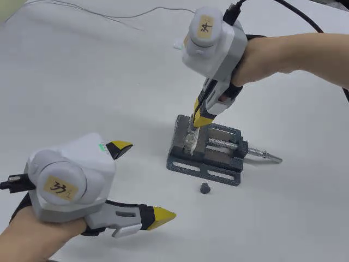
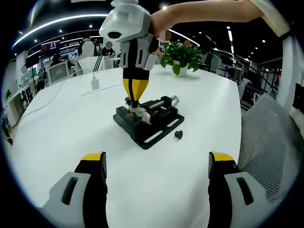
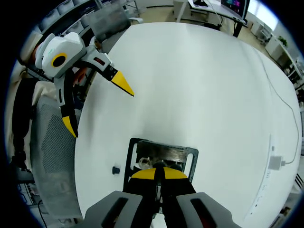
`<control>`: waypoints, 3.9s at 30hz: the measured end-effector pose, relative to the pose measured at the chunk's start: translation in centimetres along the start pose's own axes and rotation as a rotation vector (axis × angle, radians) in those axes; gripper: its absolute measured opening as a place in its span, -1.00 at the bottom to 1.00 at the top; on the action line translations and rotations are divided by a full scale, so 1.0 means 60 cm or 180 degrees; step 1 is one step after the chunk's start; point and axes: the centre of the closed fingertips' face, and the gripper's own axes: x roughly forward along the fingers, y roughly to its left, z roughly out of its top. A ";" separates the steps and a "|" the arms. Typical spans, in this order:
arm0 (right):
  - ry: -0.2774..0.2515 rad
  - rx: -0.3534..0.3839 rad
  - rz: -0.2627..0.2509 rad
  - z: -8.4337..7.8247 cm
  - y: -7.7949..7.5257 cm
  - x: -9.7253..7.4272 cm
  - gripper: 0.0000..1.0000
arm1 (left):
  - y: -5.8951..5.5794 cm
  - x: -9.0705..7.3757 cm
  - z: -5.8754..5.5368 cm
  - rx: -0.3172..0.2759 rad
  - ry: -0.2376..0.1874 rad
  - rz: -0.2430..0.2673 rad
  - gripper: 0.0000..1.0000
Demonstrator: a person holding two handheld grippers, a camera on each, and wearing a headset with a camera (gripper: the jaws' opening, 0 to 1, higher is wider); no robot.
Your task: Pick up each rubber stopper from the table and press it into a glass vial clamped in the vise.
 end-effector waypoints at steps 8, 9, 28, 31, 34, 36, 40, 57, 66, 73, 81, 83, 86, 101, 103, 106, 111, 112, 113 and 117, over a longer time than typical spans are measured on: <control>0.0096 -0.0063 -0.0086 -0.004 -0.003 0.000 -1.00 | -0.001 0.005 0.002 -0.0028 -0.0013 -0.0011 0.74; 0.0098 -0.0063 -0.0073 -0.004 -0.002 0.000 -1.00 | -0.001 0.005 0.002 -0.0028 -0.0014 -0.0011 0.74; 0.0079 0.0016 -0.0057 -0.008 -0.014 0.010 -1.00 | 0.002 0.020 0.001 -0.0105 -0.0023 -0.0024 0.73; 0.0124 0.0009 -0.0048 -0.010 -0.015 0.012 -1.00 | 0.003 0.021 0.002 -0.0110 -0.0025 -0.0021 0.73; 0.0097 -0.0027 -0.0078 -0.011 -0.016 0.013 -1.00 | 0.005 0.021 0.003 -0.0122 -0.0037 -0.0007 0.73; 0.0065 0.0039 -0.0069 -0.011 -0.017 0.013 -1.00 | 0.006 0.021 0.003 -0.0128 -0.0037 -0.0006 0.72; 0.0100 0.0027 -0.0110 -0.008 -0.015 0.015 -1.00 | 0.007 0.023 0.001 -0.0138 -0.0030 0.0000 0.72; 0.0188 0.0037 -0.0230 -0.007 -0.005 0.013 -1.00 | 0.011 0.015 0.025 -0.0077 -0.0108 0.0044 0.72; 0.0226 -0.0047 -0.0382 -0.008 -0.003 0.012 -1.00 | 0.012 0.000 0.046 -0.0018 -0.0155 0.0076 0.72; 0.0098 0.0070 -0.0472 0.001 -0.019 0.014 -1.00 | 0.017 -0.010 0.047 0.0040 -0.0180 0.0104 0.72; 0.0029 0.0013 -0.0457 0.003 -0.017 0.019 -1.00 | 0.022 -0.017 0.042 0.0040 -0.0183 0.0149 0.72; 0.0029 0.0009 -0.0453 0.004 -0.017 0.020 -1.00 | 0.022 -0.018 0.041 0.0043 -0.0176 0.0156 0.72; 0.0027 -0.0009 -0.0455 0.003 -0.017 0.019 -1.00 | 0.023 -0.019 0.039 0.0043 -0.0177 0.0163 0.72; -0.0050 0.0052 -0.0527 0.003 -0.010 0.011 -0.99 | 0.027 -0.023 0.039 0.0038 -0.0175 0.0193 0.72; -0.0062 0.0070 -0.0508 0.002 -0.007 0.010 -0.98 | 0.026 -0.024 0.039 0.0040 -0.0174 0.0193 0.72; -0.0105 0.0115 -0.0475 0.000 0.000 0.007 -0.87 | 0.027 -0.025 0.038 0.0036 -0.0174 0.0197 0.72; -0.0354 0.0300 -0.0441 0.004 0.019 -0.004 -0.74 | 0.027 -0.025 0.038 0.0041 -0.0171 0.0192 0.72; -0.0408 0.0341 -0.0430 0.004 0.023 -0.006 -0.65 | 0.027 -0.025 0.037 0.0042 -0.0169 0.0190 0.72; -0.0499 0.0418 -0.0474 0.005 0.023 -0.009 -0.56 | 0.027 -0.025 0.037 0.0050 -0.0167 0.0187 0.72; -0.0672 0.0565 -0.0545 -0.003 0.021 -0.011 -0.17 | 0.026 -0.024 0.037 0.0066 -0.0159 0.0174 0.72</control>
